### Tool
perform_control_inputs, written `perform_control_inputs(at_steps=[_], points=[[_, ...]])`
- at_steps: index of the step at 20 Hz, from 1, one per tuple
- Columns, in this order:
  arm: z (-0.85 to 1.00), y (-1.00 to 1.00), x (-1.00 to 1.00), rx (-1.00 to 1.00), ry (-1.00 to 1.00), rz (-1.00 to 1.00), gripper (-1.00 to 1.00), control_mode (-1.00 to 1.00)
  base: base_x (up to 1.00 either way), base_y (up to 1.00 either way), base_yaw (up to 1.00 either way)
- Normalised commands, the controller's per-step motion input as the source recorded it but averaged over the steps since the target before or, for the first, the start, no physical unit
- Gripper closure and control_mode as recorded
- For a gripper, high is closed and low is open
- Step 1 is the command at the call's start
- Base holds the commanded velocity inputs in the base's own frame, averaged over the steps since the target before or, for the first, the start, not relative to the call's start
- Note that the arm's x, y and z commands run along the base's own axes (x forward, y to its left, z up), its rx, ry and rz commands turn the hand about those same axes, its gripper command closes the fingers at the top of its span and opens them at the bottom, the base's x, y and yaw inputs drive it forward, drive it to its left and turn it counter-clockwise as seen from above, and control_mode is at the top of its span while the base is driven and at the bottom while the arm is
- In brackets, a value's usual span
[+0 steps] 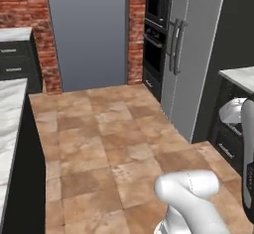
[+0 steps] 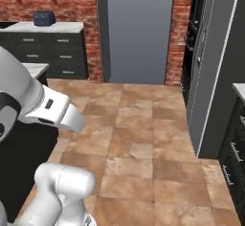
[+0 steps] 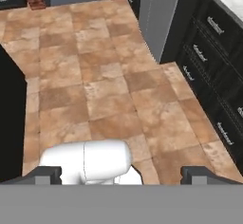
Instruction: Pick up the bowls from the cabinet and place each bowl in front of a stool on the dining counter.
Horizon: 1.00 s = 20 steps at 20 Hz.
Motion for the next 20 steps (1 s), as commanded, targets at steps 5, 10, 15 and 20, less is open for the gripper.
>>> perform_control_inputs(at_steps=[5,10,15,20], points=[[0.0,0.0,0.0,0.0,0.0,0.0,-1.0,1.0,1.0,0.0,0.3],[0.0,0.0,0.0,0.0,0.0,0.0,-1.0,1.0,1.0,0.0,0.34],[0.0,0.0,0.0,0.0,0.0,0.0,-1.0,1.0,1.0,-0.03,0.37],[0.0,0.0,0.0,0.0,0.0,0.0,-1.0,1.0,1.0,-0.24,0.41]])
